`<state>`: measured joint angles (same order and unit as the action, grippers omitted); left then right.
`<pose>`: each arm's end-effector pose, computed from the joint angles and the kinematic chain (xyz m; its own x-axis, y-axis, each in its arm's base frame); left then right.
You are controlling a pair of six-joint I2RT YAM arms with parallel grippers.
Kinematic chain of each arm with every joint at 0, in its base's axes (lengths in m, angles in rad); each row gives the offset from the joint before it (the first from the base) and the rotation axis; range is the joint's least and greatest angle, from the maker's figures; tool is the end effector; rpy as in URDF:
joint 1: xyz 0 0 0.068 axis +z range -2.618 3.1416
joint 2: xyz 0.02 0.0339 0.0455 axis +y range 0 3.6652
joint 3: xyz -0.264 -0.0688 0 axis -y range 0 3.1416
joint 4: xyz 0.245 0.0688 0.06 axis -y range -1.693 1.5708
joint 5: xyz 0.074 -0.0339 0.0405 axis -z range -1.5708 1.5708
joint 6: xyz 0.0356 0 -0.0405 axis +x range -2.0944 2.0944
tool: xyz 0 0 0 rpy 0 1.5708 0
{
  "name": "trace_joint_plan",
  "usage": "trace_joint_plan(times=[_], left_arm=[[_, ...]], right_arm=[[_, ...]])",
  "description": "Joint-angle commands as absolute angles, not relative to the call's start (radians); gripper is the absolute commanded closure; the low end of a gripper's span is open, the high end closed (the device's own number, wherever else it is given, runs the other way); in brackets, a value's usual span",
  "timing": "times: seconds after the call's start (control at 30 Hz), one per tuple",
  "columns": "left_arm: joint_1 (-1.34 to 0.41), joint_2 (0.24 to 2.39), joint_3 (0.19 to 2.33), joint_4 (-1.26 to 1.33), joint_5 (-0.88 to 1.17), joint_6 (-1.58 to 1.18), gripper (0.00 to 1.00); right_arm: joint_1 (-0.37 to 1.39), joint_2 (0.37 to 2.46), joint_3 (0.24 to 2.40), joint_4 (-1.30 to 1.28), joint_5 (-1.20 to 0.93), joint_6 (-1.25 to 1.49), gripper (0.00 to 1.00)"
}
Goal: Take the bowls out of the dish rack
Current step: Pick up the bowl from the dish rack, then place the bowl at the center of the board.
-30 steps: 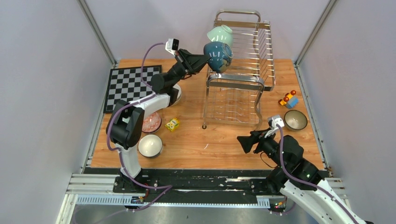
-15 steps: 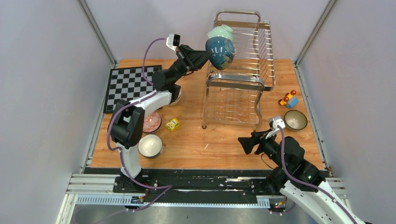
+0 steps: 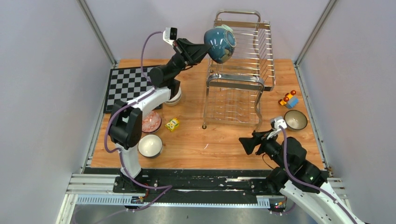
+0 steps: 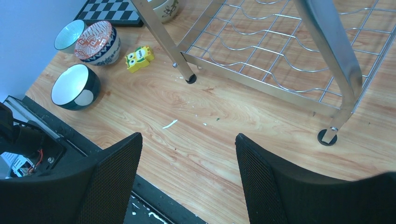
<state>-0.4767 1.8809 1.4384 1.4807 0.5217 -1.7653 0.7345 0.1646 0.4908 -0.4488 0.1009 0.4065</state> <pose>0.3481 -0.1997 0.4046 -0.7589 -0.5655 -0.3231 0.6307 -0.5143 -0.5812 0.0625 0.0516 0.2787 -0.3177 0.2432 -0.9165 -0.5084 0.7722 0.3811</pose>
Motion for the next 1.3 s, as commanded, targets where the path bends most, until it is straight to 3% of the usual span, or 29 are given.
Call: trace_joint_plan(times=[0.0, 0.3, 0.43, 0.57, 0.73, 0.8, 1.03, 1.27], left_arm=[[-0.483, 1.775, 1.536, 1.599, 0.465, -1.76, 1.0], [-0.483, 1.566, 1.428, 1.423, 0.572, -1.623, 1.0], [-0.482, 1.385, 1.319, 1.156, 0.676, -1.384, 1.0], [-0.485, 1.139, 1.239, 0.7, 0.721, -1.042, 1.0], [-0.509, 0.916, 1.302, 0.051, 0.665, -0.601, 1.0], [-0.6, 0.871, 1.363, -0.245, 0.546, -0.404, 1.0], [-0.657, 0.75, 1.351, -0.511, 0.329, -0.255, 1.0], [-0.658, 0.709, 1.315, -0.67, 0.248, -0.222, 1.0]], right_arm=[[0.725, 0.143, 0.537, -0.486, 0.101, 0.406, 0.23], [0.724, 0.137, 0.578, -0.524, 0.143, 0.379, 0.22], [0.725, 0.142, 0.607, -0.53, 0.169, 0.353, 0.21], [0.725, 0.147, 0.635, -0.54, 0.184, 0.327, 0.21], [0.725, 0.149, 0.672, -0.564, 0.189, 0.299, 0.21], [0.724, 0.15, 0.682, -0.573, 0.186, 0.289, 0.21], [0.724, 0.179, 0.709, -0.594, 0.157, 0.278, 0.21], [0.724, 0.267, 0.737, -0.644, 0.162, 0.279, 0.22]])
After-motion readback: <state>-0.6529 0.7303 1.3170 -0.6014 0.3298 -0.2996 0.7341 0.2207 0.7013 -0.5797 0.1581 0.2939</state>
